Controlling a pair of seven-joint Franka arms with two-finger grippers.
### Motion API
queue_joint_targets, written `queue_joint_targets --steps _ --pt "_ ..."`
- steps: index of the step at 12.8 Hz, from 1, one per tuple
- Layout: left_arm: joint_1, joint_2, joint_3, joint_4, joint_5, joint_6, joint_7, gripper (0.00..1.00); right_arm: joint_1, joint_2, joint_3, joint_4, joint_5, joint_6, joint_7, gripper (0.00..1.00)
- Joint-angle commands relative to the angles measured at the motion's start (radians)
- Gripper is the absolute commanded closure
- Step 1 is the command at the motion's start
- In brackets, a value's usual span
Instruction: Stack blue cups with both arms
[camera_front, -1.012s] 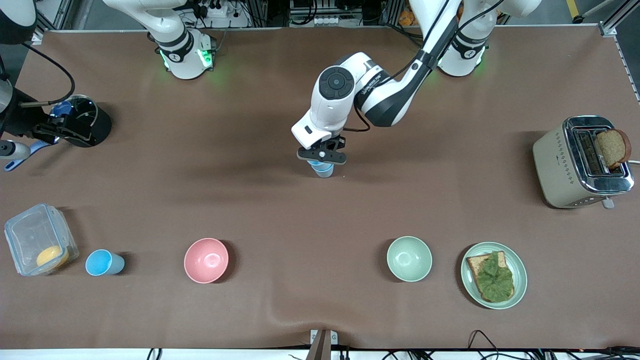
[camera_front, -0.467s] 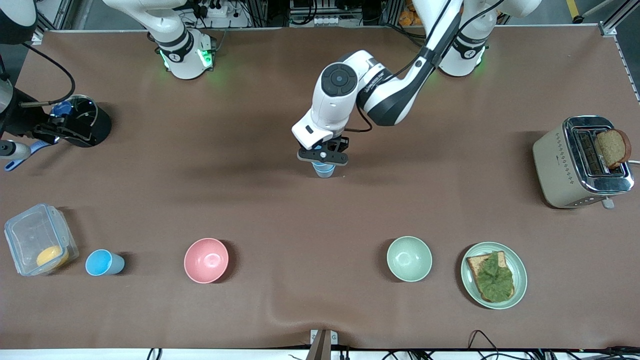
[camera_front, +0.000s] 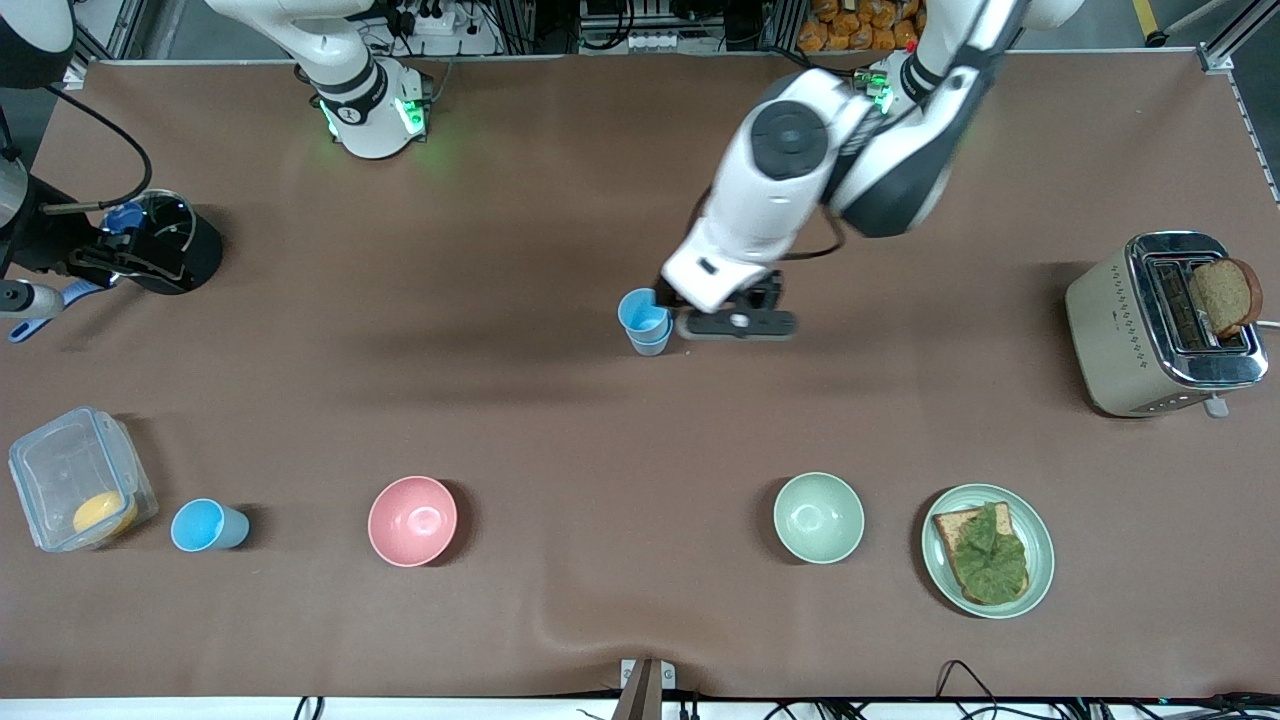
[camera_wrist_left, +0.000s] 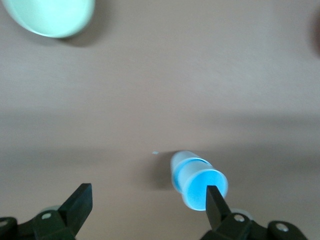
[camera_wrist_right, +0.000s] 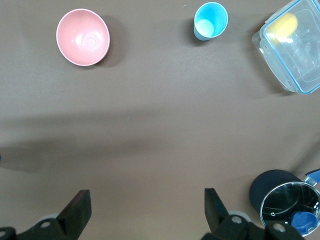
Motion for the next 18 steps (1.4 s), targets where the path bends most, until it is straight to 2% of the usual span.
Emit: queue_joint_targets --steps 1,7,10,12,15,18 --pt "0.132 -0.155 -0.017 -0.098 0.016 -0.096 0.128 0.0 -0.015 0.003 0.013 0.015 -0.001 -0.015 -0.002 0.0" --pt "0.371 -0.343 -0.014 -0.124 0.025 -0.262 0.374 0.0 -0.012 0.003 0.014 0.015 0.0 -0.015 -0.002 0.0" --pt "0.439 -0.407 -0.006 -0.129 0.097 -0.331 0.478 0.0 -0.014 0.003 0.014 0.015 0.0 -0.015 0.0 0.0" --pt "0.471 -0.432 0.003 -0.123 0.099 -0.352 0.558 0.0 -0.012 0.003 0.014 0.016 0.002 -0.015 0.0 0.0" --pt "0.475 -0.452 0.041 -0.123 0.099 -0.4 0.57 0.0 -0.012 0.003 0.014 0.016 0.002 -0.015 0.0 0.0" --pt "0.488 -0.443 0.038 -0.098 0.096 -0.421 0.564 0.0 -0.012 0.003 0.014 0.016 0.002 -0.015 0.0 0.0"
